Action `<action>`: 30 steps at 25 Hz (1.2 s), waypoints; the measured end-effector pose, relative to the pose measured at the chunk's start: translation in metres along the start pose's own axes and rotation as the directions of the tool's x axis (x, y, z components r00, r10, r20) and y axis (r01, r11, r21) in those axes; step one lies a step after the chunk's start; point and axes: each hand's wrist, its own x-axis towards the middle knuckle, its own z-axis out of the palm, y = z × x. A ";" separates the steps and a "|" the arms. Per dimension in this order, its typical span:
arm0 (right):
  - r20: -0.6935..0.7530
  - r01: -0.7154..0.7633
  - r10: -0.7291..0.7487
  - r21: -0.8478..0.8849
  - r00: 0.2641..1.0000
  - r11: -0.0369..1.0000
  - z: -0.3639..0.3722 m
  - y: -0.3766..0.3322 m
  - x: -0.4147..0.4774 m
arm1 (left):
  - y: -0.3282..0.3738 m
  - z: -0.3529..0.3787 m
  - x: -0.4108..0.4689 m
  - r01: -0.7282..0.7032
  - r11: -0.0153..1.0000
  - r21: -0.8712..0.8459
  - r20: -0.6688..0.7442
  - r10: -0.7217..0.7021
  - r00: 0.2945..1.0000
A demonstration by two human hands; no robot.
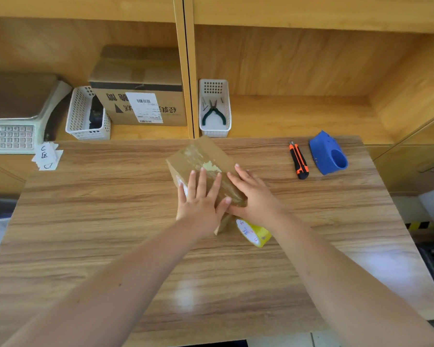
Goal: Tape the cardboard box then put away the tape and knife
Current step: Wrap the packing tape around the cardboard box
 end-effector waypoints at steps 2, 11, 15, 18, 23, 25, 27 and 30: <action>-0.039 -0.044 0.048 0.092 0.998 0.995 0.002 -0.004 -0.003 | -0.014 -0.010 0.016 -0.083 0.991 0.106 0.020 0.081 0.997; 0.026 -0.146 0.146 0.025 0.989 0.989 0.006 -0.024 -0.007 | -0.030 -0.060 0.054 -0.221 0.916 0.335 0.212 0.155 0.965; -0.022 -0.045 0.043 -0.086 0.999 0.995 -0.017 -0.010 0.008 | -0.005 -0.029 0.025 -0.122 0.988 0.097 0.103 0.112 0.988; 0.048 0.019 -0.012 -0.143 0.999 0.989 -0.029 0.004 0.023 | -0.002 -0.012 0.019 -0.054 0.999 0.005 0.102 0.053 0.993; -0.009 0.034 -0.036 -0.141 0.999 0.989 -0.021 0.008 0.028 | -0.019 -0.029 0.034 -0.169 0.982 0.088 0.142 0.155 0.978; -0.047 0.007 -0.013 -0.125 0.999 0.992 -0.016 0.006 0.029 | -0.023 -0.035 0.038 -0.192 0.980 0.053 0.153 0.182 0.971; -0.052 -0.015 0.009 -0.104 0.999 0.995 -0.014 0.006 0.031 | -0.025 -0.035 0.037 -0.186 0.982 -0.014 0.081 0.187 0.979; -0.042 -0.037 0.033 -0.102 0.999 0.994 -0.016 0.006 0.031 | -0.021 -0.026 0.022 -0.116 0.938 -0.327 -0.093 0.090 0.992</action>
